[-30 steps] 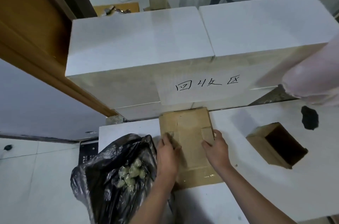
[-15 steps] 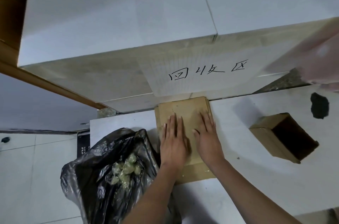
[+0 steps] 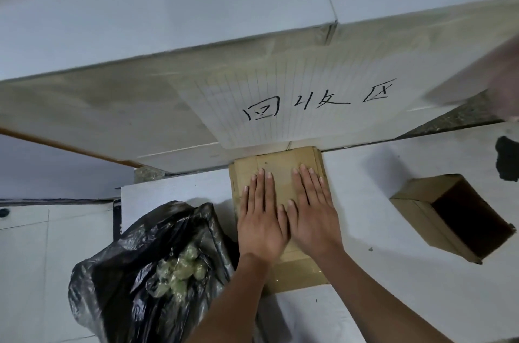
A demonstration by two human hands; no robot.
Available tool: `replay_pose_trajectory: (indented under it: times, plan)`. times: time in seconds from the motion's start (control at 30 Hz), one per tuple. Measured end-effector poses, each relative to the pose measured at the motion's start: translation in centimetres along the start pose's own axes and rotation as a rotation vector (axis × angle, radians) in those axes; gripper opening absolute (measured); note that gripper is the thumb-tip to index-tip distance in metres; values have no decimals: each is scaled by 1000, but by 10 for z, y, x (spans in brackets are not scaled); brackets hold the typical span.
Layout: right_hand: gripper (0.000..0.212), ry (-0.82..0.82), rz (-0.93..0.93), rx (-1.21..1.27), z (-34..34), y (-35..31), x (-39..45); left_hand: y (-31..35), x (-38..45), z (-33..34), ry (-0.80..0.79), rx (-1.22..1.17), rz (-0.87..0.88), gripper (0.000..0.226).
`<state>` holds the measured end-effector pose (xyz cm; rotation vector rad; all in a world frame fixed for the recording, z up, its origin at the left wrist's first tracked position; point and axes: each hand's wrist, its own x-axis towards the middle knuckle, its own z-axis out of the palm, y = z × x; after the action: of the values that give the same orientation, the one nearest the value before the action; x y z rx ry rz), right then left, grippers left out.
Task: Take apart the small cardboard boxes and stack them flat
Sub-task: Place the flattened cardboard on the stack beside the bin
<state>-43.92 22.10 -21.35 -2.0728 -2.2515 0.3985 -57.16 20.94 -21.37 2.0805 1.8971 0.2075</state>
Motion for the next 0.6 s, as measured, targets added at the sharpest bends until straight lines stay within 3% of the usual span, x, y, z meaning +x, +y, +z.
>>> replay_pose_trajectory:
  times: [0.23, 0.47, 0.6]
  plan:
    - [64, -5, -10, -14, 2, 1, 5, -2, 5, -1, -34, 92, -10, 64]
    - [66, -263, 23, -40, -34, -7, 6, 16, 6, -33, -258, 211, -93, 65]
    - [66, -261, 22, -5, -77, -13, 0, 33, 1, -69, -314, 210, -95, 63]
